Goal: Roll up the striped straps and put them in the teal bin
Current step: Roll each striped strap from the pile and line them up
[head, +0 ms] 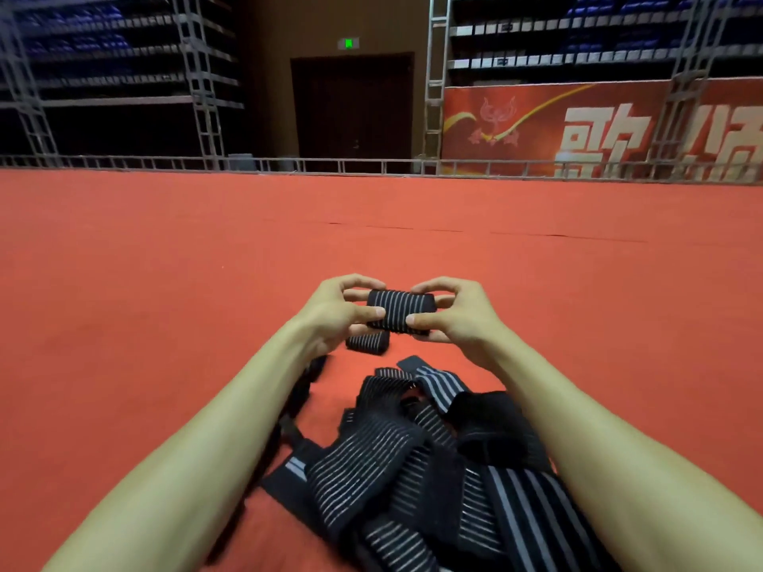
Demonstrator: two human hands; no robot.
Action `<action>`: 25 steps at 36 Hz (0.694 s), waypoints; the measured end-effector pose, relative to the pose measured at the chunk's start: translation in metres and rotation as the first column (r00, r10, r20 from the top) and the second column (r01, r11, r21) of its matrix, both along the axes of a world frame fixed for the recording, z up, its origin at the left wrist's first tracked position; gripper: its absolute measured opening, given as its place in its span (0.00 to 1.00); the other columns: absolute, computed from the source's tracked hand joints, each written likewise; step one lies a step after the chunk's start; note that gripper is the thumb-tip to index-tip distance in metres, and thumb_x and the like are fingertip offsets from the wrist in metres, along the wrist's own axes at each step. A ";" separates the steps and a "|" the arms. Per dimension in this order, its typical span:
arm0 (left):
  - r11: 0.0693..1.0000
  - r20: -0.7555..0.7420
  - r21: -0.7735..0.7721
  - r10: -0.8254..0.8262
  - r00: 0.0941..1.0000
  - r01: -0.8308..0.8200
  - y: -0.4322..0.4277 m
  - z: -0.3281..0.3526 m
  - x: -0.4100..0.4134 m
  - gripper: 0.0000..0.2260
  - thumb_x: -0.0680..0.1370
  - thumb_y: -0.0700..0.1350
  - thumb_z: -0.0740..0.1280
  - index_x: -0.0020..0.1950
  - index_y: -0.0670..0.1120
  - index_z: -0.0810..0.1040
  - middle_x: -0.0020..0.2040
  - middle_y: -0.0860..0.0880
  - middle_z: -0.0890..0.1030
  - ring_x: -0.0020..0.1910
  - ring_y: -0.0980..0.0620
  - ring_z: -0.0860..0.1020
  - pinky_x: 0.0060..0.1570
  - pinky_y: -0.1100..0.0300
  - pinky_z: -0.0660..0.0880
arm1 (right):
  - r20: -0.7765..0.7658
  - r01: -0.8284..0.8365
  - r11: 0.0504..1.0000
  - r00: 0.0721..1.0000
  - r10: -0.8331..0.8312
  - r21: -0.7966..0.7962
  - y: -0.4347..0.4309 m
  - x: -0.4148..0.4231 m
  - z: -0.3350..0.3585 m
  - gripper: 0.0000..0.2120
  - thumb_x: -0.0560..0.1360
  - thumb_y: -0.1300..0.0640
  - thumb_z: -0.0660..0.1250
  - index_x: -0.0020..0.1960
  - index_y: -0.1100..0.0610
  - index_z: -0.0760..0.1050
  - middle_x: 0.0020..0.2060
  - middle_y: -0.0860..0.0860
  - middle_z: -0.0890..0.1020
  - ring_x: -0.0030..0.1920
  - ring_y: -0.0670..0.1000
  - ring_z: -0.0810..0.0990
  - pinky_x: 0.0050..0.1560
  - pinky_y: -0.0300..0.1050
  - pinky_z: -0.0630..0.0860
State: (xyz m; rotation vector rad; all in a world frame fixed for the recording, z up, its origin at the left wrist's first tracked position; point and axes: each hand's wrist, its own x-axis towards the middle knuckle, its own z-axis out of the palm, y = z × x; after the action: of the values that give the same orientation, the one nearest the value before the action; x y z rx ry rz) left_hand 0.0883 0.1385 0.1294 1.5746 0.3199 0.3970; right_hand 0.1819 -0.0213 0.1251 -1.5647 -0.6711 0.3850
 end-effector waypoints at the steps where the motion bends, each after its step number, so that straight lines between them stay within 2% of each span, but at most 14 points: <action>1: 1.000 -0.018 -0.006 0.021 1.000 -0.021 0.009 -0.004 -0.001 0.14 0.74 0.24 0.67 0.51 0.41 0.79 0.54 0.39 0.78 0.45 0.41 0.80 0.50 0.48 0.77 | -0.007 -0.002 1.000 1.000 0.002 -0.026 0.013 0.001 -0.004 0.17 0.66 0.75 0.75 0.48 0.57 0.79 0.47 0.63 0.80 0.43 0.60 0.83 0.43 0.56 0.84; 3: 0.998 -0.054 -0.004 0.061 0.997 -0.061 0.026 -0.013 0.000 0.14 0.74 0.24 0.67 0.50 0.41 0.79 0.53 0.39 0.78 0.46 0.40 0.78 0.51 0.46 0.73 | -0.015 -0.001 0.997 1.000 0.000 -0.078 0.036 0.004 -0.013 0.17 0.66 0.75 0.75 0.47 0.57 0.79 0.49 0.64 0.80 0.44 0.60 0.82 0.41 0.54 0.84; 6: 0.994 -0.107 0.049 0.104 0.989 -0.099 0.047 -0.026 0.007 0.14 0.73 0.24 0.67 0.51 0.41 0.79 0.51 0.40 0.78 0.40 0.46 0.80 0.34 0.57 0.79 | -0.020 0.015 0.990 1.000 -0.018 -0.137 0.067 0.012 -0.029 0.17 0.66 0.75 0.75 0.45 0.55 0.78 0.51 0.64 0.80 0.45 0.61 0.82 0.38 0.53 0.83; 7: 0.992 -0.125 0.065 0.112 0.986 -0.105 0.053 -0.030 0.010 0.14 0.73 0.24 0.67 0.52 0.40 0.79 0.50 0.40 0.78 0.39 0.47 0.79 0.28 0.61 0.77 | -0.019 0.021 0.987 1.000 -0.024 -0.158 0.076 0.016 -0.034 0.17 0.66 0.75 0.75 0.44 0.55 0.78 0.51 0.64 0.80 0.45 0.62 0.82 0.39 0.54 0.83; 9: 0.989 -0.164 0.098 0.125 0.978 -0.110 0.065 -0.041 0.018 0.14 0.73 0.24 0.68 0.50 0.41 0.79 0.50 0.40 0.78 0.38 0.47 0.79 0.24 0.64 0.74 | -0.019 0.027 0.980 0.999 -0.032 -0.198 0.090 0.023 -0.044 0.17 0.66 0.75 0.75 0.43 0.54 0.78 0.51 0.64 0.80 0.47 0.63 0.82 0.42 0.59 0.83; 12: 0.982 -0.234 0.163 0.129 0.964 -0.092 0.083 -0.056 0.032 0.14 0.73 0.25 0.69 0.46 0.44 0.78 0.51 0.40 0.77 0.43 0.43 0.80 0.31 0.56 0.79 | -0.005 0.021 0.968 1.000 -0.023 -0.249 0.103 0.036 -0.059 0.16 0.66 0.73 0.76 0.43 0.54 0.78 0.52 0.66 0.80 0.48 0.65 0.83 0.42 0.59 0.83; 15: 0.973 -0.287 0.224 0.117 0.951 -0.053 0.092 -0.064 0.041 0.13 0.73 0.27 0.70 0.47 0.44 0.78 0.52 0.41 0.75 0.46 0.41 0.79 0.42 0.47 0.82 | -0.003 -0.004 0.963 1.000 0.003 -0.270 0.110 0.045 -0.074 0.16 0.66 0.73 0.76 0.44 0.55 0.78 0.53 0.66 0.80 0.41 0.60 0.83 0.36 0.51 0.84; 17: 0.959 -0.307 0.278 0.135 0.942 -0.047 0.098 -0.073 0.048 0.13 0.73 0.28 0.71 0.47 0.46 0.78 0.52 0.42 0.75 0.48 0.41 0.80 0.48 0.43 0.82 | -0.006 -0.013 0.958 1.000 0.012 -0.288 0.116 0.051 -0.085 0.16 0.66 0.72 0.76 0.45 0.55 0.78 0.53 0.66 0.80 0.40 0.58 0.83 0.37 0.52 0.84; 21: 0.933 -0.344 0.359 0.166 0.924 -0.034 0.103 -0.087 0.059 0.12 0.73 0.32 0.73 0.47 0.48 0.77 0.50 0.42 0.76 0.47 0.43 0.80 0.48 0.43 0.82 | -0.010 -0.027 0.946 1.000 0.025 -0.323 0.124 0.062 -0.102 0.17 0.65 0.72 0.77 0.47 0.55 0.78 0.51 0.65 0.81 0.46 0.63 0.85 0.46 0.62 0.83; 25: 0.893 -0.341 0.447 0.217 0.915 -0.045 0.103 -0.098 0.068 0.12 0.73 0.34 0.74 0.51 0.48 0.77 0.50 0.43 0.77 0.47 0.41 0.81 0.48 0.43 0.82 | 0.037 -0.057 0.940 0.997 0.074 -0.336 0.122 0.072 -0.110 0.16 0.67 0.70 0.77 0.48 0.55 0.77 0.48 0.61 0.81 0.43 0.57 0.83 0.44 0.56 0.84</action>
State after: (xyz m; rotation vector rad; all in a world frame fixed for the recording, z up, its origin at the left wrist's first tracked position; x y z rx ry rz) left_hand 0.1566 0.2414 0.0313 2.0798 0.6837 0.2716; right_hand 0.2538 0.1011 0.0150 -1.8830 -0.7241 0.5332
